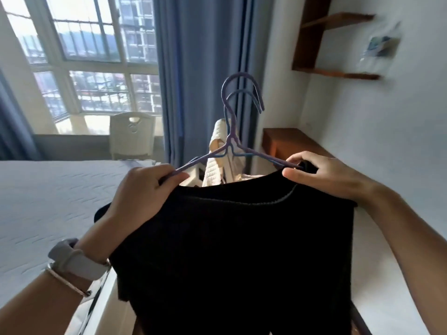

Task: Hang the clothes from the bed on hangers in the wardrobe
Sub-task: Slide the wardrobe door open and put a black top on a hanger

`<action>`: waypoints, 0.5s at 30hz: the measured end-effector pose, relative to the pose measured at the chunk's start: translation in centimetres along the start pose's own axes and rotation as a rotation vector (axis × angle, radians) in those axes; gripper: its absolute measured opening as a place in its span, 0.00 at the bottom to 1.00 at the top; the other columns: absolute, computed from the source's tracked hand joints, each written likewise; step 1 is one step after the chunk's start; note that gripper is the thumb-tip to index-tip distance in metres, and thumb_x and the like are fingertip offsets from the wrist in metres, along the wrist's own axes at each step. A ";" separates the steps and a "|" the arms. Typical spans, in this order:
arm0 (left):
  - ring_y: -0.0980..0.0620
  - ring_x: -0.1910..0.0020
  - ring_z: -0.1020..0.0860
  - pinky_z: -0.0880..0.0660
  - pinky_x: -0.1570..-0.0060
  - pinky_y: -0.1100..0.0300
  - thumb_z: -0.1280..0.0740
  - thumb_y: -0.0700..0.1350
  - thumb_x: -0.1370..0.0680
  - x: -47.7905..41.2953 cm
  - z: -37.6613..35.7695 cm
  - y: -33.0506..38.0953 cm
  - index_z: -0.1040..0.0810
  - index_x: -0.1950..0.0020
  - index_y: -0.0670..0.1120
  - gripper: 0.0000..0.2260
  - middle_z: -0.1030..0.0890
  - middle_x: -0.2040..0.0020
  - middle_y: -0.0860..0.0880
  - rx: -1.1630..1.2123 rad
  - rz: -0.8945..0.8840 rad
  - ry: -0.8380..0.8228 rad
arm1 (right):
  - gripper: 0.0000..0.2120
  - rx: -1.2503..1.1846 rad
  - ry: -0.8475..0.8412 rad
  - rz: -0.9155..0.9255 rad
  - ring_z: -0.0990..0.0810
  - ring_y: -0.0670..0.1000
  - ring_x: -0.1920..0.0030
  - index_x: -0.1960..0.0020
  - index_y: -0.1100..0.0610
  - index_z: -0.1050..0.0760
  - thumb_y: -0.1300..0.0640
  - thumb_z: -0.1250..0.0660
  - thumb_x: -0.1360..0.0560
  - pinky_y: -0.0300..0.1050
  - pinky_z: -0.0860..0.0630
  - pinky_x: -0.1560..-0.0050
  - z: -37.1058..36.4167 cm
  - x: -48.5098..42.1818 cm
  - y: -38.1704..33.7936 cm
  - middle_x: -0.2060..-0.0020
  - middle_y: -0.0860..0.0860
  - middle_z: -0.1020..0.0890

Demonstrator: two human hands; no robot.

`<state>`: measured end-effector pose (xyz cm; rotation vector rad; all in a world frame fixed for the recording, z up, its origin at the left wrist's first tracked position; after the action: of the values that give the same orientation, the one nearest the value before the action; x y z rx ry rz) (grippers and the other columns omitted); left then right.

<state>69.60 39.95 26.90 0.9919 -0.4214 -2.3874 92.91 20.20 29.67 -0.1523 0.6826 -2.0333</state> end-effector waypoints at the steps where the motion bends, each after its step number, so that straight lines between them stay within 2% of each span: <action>1: 0.43 0.70 0.24 0.27 0.63 0.52 0.33 0.50 0.27 -0.6 -0.1 -0.9 0.23 0.67 0.45 0.12 0.23 0.73 0.44 -0.022 0.027 0.019 | 0.26 0.027 -0.049 0.014 0.22 0.48 0.50 0.49 0.44 0.25 0.27 0.40 0.37 0.41 0.29 0.50 -0.6 -2.0 0.6 0.53 0.46 0.19; 3: 0.43 0.70 0.24 0.27 0.63 0.52 0.33 0.50 0.27 -1.7 -0.3 -2.8 0.23 0.67 0.46 0.11 0.23 0.73 0.44 -0.081 0.069 0.047 | 0.29 0.039 -0.097 0.081 0.22 0.46 0.59 0.60 0.47 0.24 0.24 0.45 0.37 0.39 0.28 0.57 -2.2 -6.2 1.1 0.64 0.45 0.19; 5: 0.43 0.70 0.24 0.27 0.62 0.51 0.33 0.50 0.27 -2.8 -0.6 -4.6 0.22 0.65 0.45 0.12 0.23 0.73 0.44 -0.137 0.135 0.074 | 0.31 0.000 -0.071 0.159 0.29 0.41 0.73 0.71 0.53 0.29 0.25 0.47 0.41 0.33 0.34 0.70 -4.1 -10.6 1.0 0.79 0.44 0.26; 6: 0.43 0.69 0.24 0.27 0.61 0.51 0.33 0.50 0.27 -3.3 -0.8 -5.5 0.21 0.64 0.44 0.11 0.23 0.73 0.43 -0.155 0.169 0.092 | 0.31 -0.023 -0.058 0.201 0.31 0.41 0.77 0.72 0.55 0.31 0.26 0.47 0.43 0.33 0.35 0.73 -5.1 -12.9 0.9 0.81 0.45 0.28; 9: 0.42 0.66 0.23 0.27 0.60 0.52 0.33 0.50 0.26 -4.8 -1.1 -8.1 0.20 0.61 0.43 0.12 0.20 0.69 0.42 -0.232 0.260 0.143 | 0.30 -0.068 -0.086 0.358 0.29 0.42 0.75 0.67 0.58 0.28 0.30 0.44 0.38 0.35 0.34 0.70 -7.8 -19.3 0.7 0.78 0.48 0.28; 11: 0.44 0.68 0.24 0.30 0.63 0.56 0.34 0.50 0.26 -5.6 -1.4 -9.4 0.21 0.62 0.43 0.11 0.21 0.70 0.43 -0.283 0.321 0.178 | 0.20 -0.111 -0.183 0.465 0.28 0.38 0.73 0.68 0.55 0.28 0.38 0.38 0.31 0.31 0.32 0.68 -9.2 -23.6 0.5 0.76 0.46 0.26; 13: 0.49 0.71 0.26 0.33 0.65 0.59 0.33 0.49 0.26 -6.3 -1.7 -10.3 0.22 0.64 0.47 0.09 0.25 0.74 0.49 -0.316 0.390 0.231 | 0.18 -0.141 -0.357 0.563 0.27 0.37 0.72 0.68 0.51 0.28 0.37 0.38 0.34 0.29 0.31 0.67 -10.2 -27.6 -0.2 0.74 0.41 0.23; 15: 0.55 0.73 0.29 0.34 0.67 0.60 0.33 0.49 0.26 -6.9 -1.7 -10.9 0.25 0.68 0.52 0.10 0.28 0.76 0.55 -0.347 0.466 0.266 | 0.18 -0.161 -0.520 0.621 0.24 0.37 0.68 0.64 0.48 0.25 0.34 0.38 0.40 0.32 0.26 0.61 -11.0 -31.3 -1.1 0.69 0.39 0.20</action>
<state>71.26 52.60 24.59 0.9146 -0.1135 -1.8040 104.90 50.93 26.10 -0.4809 0.4790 -1.2684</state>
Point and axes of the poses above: each hand's wrist, its own x-axis away from the middle knuckle, its own z-axis out of the back of the hand, y = z × x, the point moved 2 cm from there along -x, towards the middle knuckle
